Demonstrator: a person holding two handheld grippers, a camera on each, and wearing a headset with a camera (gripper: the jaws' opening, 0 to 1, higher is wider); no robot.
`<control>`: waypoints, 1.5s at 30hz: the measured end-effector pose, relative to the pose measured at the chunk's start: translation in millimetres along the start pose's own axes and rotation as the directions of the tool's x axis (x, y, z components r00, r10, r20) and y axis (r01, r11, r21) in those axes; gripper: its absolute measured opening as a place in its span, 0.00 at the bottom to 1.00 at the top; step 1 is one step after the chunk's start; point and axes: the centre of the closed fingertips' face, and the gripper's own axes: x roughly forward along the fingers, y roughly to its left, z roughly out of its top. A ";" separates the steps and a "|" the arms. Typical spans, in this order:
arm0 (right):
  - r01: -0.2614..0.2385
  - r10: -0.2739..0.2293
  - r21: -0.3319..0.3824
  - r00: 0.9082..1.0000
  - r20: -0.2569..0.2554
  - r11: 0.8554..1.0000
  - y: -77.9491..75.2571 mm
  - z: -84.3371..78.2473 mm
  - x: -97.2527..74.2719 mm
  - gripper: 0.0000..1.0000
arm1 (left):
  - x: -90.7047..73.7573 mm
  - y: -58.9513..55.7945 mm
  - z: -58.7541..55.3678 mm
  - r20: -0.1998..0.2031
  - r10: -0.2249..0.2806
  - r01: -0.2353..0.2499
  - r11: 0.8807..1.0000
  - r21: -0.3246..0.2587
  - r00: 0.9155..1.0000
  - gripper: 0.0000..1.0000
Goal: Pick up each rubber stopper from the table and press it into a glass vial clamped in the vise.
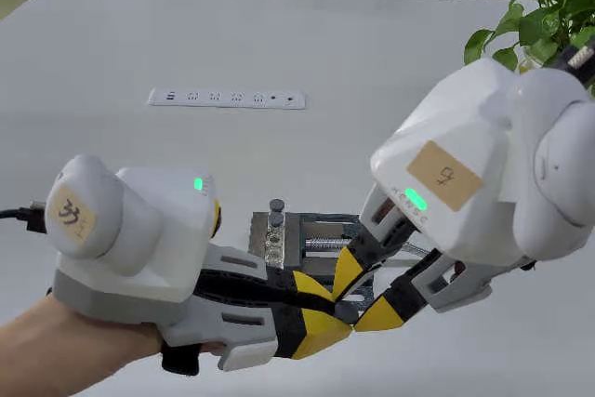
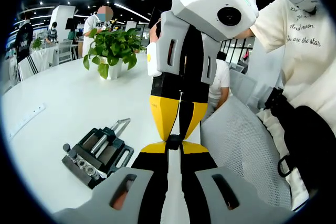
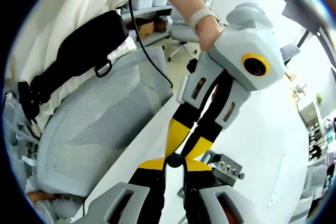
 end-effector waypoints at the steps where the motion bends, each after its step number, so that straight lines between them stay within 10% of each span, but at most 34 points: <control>1: -0.002 0.002 0.005 1.000 0.002 1.000 0.3 -0.1 0.0 0.08 | 0.1 -0.5 -0.3 0.000 0.000 0.000 1.000 0.002 1.000 0.04; 15: -0.033 0.033 0.029 0.999 0.011 0.999 2.8 -2.3 2.3 0.07 | 0.0 0.2 -3.8 0.014 0.023 -0.023 1.000 -0.017 1.000 0.08; 26: -0.028 0.028 0.053 1.000 -0.006 0.998 -3.2 -15.1 0.5 0.07 | -17.3 28.9 -23.3 -0.006 0.161 -0.161 0.985 -0.068 0.987 0.48; 40: -0.039 0.041 0.059 0.999 -0.027 0.997 -26.1 -26.3 5.9 0.07 | -38.2 60.0 -42.0 -0.031 0.344 -0.345 0.930 -0.129 0.938 0.98; 45: -0.037 0.039 0.062 0.999 -0.028 0.997 -40.2 -31.9 11.2 0.07 | -45.6 66.9 -48.3 -0.048 0.372 -0.375 0.916 -0.144 0.927 0.99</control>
